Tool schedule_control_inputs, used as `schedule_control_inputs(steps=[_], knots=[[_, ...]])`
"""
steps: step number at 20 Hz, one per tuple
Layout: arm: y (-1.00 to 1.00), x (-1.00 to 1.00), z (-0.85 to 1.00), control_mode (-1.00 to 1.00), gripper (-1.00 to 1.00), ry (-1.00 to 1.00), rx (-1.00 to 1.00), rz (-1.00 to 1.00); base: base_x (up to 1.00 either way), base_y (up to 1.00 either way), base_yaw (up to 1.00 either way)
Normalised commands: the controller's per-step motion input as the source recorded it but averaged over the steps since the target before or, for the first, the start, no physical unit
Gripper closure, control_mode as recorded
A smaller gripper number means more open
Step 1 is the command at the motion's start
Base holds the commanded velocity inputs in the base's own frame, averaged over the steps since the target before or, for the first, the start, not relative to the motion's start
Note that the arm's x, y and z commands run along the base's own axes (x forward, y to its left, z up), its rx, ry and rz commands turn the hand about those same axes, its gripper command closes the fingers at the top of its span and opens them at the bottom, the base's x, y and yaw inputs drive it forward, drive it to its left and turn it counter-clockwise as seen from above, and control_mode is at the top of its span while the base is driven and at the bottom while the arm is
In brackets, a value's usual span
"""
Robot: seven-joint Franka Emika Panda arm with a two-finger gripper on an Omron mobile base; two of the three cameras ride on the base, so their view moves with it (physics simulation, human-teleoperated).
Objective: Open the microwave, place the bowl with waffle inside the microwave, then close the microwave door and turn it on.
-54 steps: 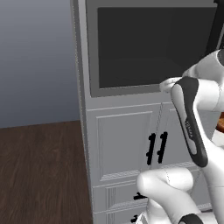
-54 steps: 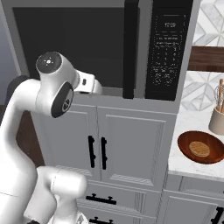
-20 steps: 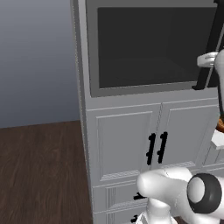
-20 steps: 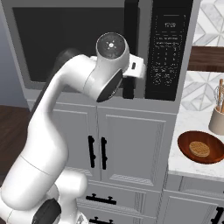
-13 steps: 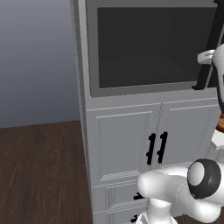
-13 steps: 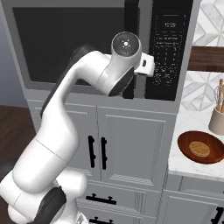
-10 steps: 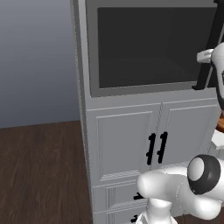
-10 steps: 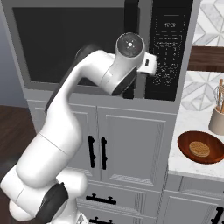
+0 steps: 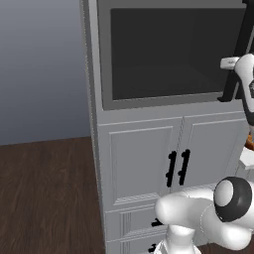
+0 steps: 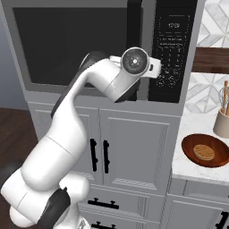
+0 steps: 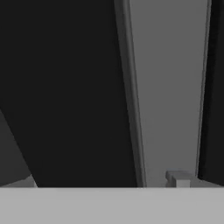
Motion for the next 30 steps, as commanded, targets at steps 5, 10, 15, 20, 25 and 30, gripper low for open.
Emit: schedule_control_inputs(steps=[5, 10, 15, 20, 25, 30], knots=[[0.01, 0.33, -0.01, -1.0, 1.0, 0.08, 0.0, 0.0, 0.0, 0.0, 0.0], [0.1, -0.63, 0.0, -1.0, 1.0, 0.03, 0.0, -0.15, 0.0, 0.0, 0.0], [0.15, -1.0, 0.0, -1.0, 1.0, -0.15, 0.0, -0.3, 0.0, 0.0, 0.0], [0.24, -1.0, 0.01, -1.0, 1.0, -0.12, -0.04, -0.49, 0.0, 0.0, 0.0], [0.52, -1.0, 0.1, -1.0, 1.0, -0.46, -0.17, -0.4, 0.0, 0.0, 0.0], [0.7, -1.0, 0.35, -1.0, 1.0, -0.42, -0.24, -0.35, 0.0, 0.0, 0.0]])
